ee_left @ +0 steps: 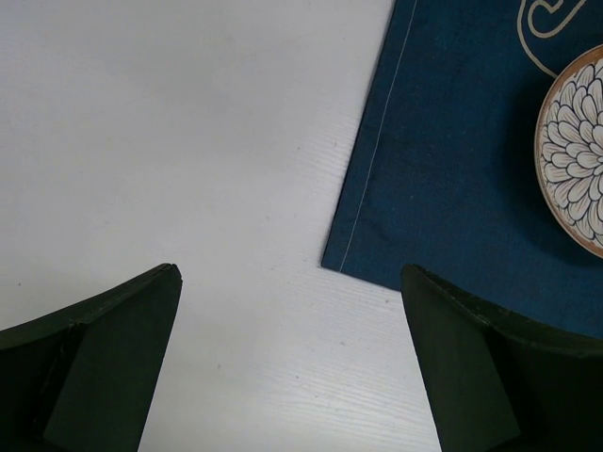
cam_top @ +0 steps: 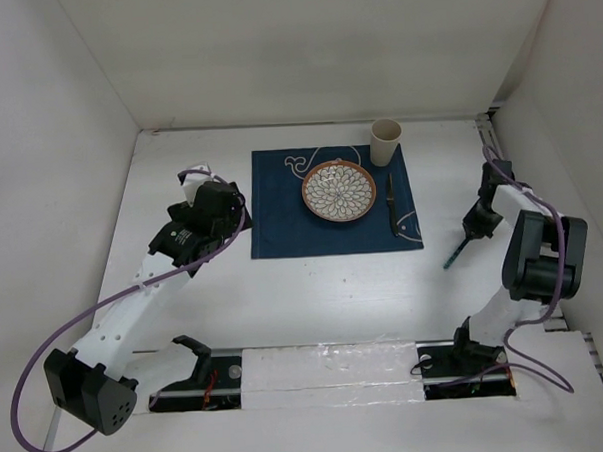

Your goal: Set the dinner table for one person

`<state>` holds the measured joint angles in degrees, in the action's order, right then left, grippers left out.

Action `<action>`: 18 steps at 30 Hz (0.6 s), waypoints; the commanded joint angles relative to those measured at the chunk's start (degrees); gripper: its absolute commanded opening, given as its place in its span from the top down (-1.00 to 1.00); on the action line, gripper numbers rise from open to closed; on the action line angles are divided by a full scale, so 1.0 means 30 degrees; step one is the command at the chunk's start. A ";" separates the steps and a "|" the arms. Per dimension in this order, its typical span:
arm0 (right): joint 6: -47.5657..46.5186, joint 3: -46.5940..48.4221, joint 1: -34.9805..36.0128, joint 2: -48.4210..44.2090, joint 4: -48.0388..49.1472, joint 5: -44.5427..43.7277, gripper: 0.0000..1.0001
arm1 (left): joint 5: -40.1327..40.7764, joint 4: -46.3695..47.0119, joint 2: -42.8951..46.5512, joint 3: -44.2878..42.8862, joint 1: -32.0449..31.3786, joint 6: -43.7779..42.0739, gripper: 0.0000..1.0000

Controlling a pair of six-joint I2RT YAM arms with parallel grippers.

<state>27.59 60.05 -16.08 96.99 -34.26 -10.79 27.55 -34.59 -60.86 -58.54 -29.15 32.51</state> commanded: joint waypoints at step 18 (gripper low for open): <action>0.1376 1.6421 1.6459 0.7508 -0.1324 0.0519 1.00 | 0.3268 -0.0746 0.1102 -0.0319 0.0838 0.1555 -1.00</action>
<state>30.17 102.52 29.58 116.22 -37.17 -9.87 35.16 -36.32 -56.34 -58.57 -26.83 36.16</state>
